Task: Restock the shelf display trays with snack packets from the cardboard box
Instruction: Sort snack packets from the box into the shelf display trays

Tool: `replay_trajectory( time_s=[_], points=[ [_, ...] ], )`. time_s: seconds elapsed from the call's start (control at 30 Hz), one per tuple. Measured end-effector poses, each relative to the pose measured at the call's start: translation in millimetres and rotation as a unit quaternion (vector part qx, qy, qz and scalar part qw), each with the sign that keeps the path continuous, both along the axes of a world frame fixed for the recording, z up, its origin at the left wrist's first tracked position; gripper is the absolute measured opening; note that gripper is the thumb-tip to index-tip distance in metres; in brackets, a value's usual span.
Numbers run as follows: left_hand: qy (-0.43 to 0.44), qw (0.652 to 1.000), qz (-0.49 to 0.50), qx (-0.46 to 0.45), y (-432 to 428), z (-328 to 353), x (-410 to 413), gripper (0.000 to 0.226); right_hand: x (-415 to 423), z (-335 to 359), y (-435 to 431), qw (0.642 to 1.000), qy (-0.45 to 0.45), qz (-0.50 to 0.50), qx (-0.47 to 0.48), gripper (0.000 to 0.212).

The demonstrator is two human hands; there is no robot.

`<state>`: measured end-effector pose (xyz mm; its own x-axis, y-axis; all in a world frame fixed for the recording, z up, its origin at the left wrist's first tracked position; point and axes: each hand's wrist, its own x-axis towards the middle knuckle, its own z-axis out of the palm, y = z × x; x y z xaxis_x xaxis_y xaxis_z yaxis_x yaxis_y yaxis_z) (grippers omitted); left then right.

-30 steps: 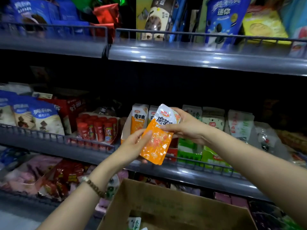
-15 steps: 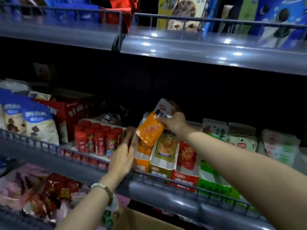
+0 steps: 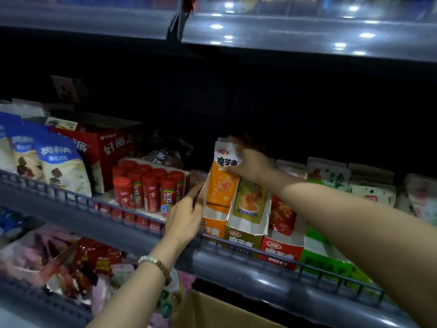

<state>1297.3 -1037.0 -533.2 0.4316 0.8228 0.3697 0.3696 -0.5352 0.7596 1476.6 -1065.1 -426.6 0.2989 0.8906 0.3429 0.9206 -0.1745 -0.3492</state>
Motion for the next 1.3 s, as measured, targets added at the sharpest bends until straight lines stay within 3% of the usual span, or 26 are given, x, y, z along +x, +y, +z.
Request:
replay_trajectory(
  time_s=[0.13, 0.4, 0.6, 0.7, 0.83, 0.97, 1.17, 1.3],
  points=[
    [-0.014, 1.0, -0.016, -0.011, -1, -3, -4, 0.04, -4, -15, -2, 1.0, 0.0, -0.023, -0.017, 0.076],
    [-0.003, 0.999, -0.04, -0.027, 1, -3, -7, 0.042, -11, -9, -6, 0.989, -0.094, -0.037, -0.107, 0.091],
    [-0.046, 0.984, -0.129, -0.113, -20, 18, -16, 0.053, -7, -2, -25, 0.997, -0.032, -0.014, -0.072, 0.081],
    [-0.034, 0.987, -0.129, -0.085, -37, 25, -23, 0.056, -9, 1, -57, 0.999, 0.013, -0.001, -0.035, 0.074],
    [0.021, 0.995, -0.093, -0.014, -62, 26, -43, 0.074, -19, 6, -121, 0.998, 0.052, 0.033, -0.002, 0.07],
    [0.071, 0.989, -0.124, 0.025, -115, 22, -62, 0.071, -36, -5, -204, 0.992, 0.108, 0.065, -0.015, 0.065],
    [0.183, 0.968, -0.173, 0.011, -187, -34, -76, 0.076, -47, -63, -307, 0.978, 0.203, 0.049, -0.021, 0.058],
    [0.264, 0.94, -0.213, -0.046, -216, -88, -68, 0.093, -49, -131, -351, 0.954, 0.291, 0.028, -0.07, 0.059]
  ],
)
